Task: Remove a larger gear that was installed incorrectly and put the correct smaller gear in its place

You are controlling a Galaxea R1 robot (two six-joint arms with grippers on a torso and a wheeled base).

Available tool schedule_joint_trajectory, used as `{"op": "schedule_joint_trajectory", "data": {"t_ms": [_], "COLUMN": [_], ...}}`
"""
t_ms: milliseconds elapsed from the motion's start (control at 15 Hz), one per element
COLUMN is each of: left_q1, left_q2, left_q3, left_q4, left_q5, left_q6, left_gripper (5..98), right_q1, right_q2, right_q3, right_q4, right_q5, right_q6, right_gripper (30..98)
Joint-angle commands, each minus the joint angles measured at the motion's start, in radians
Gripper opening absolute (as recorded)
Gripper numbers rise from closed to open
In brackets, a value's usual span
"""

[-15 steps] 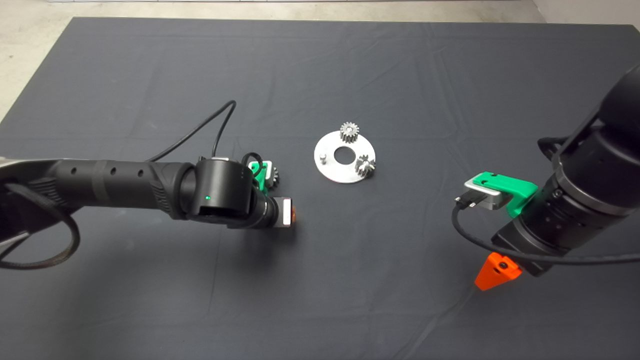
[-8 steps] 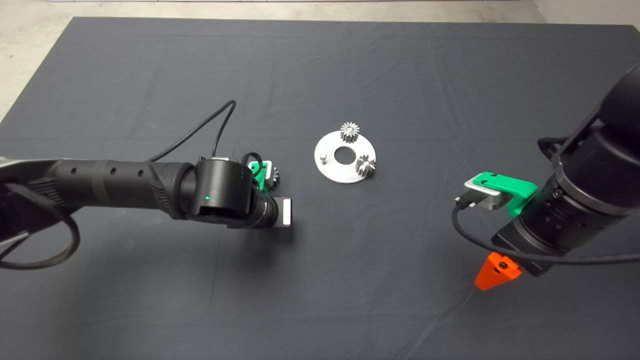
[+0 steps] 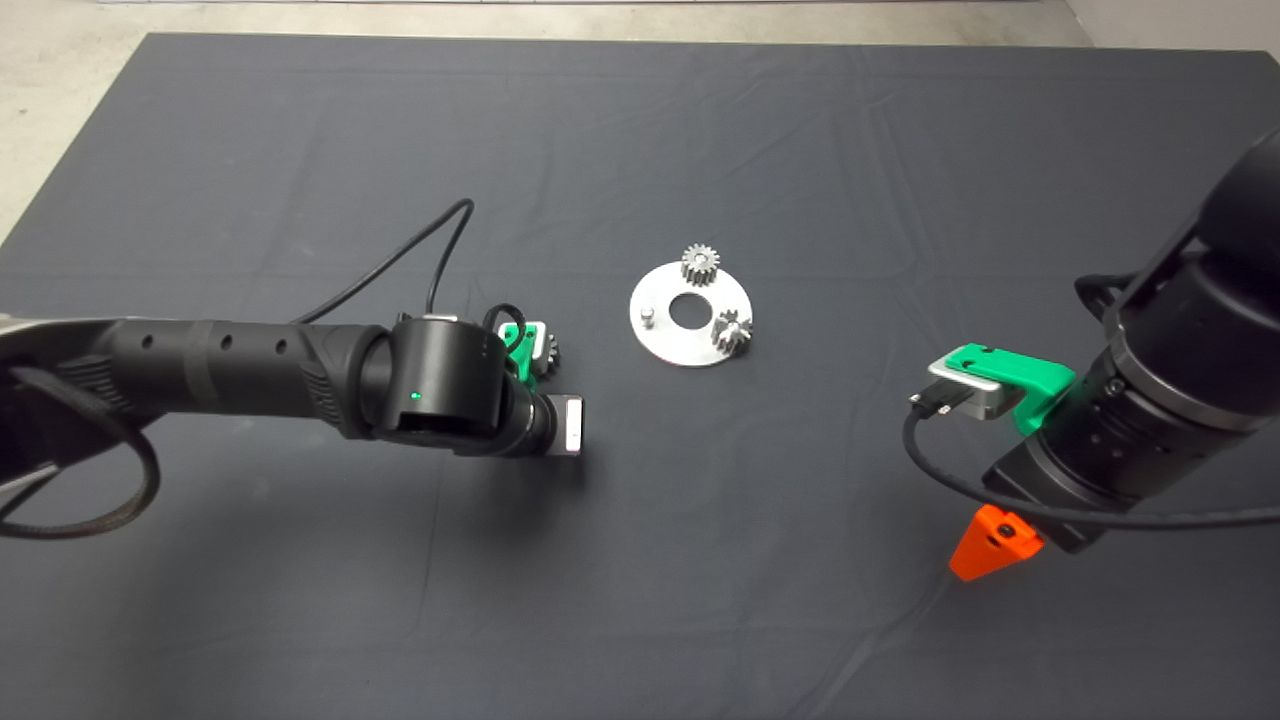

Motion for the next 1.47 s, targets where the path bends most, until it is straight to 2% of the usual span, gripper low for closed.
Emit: {"op": "schedule_joint_trajectory", "data": {"t_ms": [0, 333, 933, 1400], "left_q1": [-0.004, -0.005, -0.006, -0.006], "left_q2": [0.002, 0.003, 0.007, 0.010], "left_q3": [0.000, 0.007, 0.016, 0.020], "left_q4": [0.013, 0.013, 0.012, 0.012], "left_q5": [0.044, 0.051, 0.054, 0.061], "left_q6": [0.006, 0.014, 0.022, 0.031], "left_gripper": [55.2, 55.1, 41.2, 37.3], "right_q1": [0.025, 0.025, 0.025, 0.025], "right_q2": [-0.001, 0.000, -0.001, -0.001], "right_q3": [0.007, 0.007, 0.007, 0.007], "right_q4": [0.011, 0.011, 0.011, 0.011], "right_q5": [-0.105, -0.105, -0.105, -0.105], "right_q6": [-0.001, -0.001, 0.000, 0.001], "right_gripper": [97.7, 97.7, 97.7, 97.7]}}
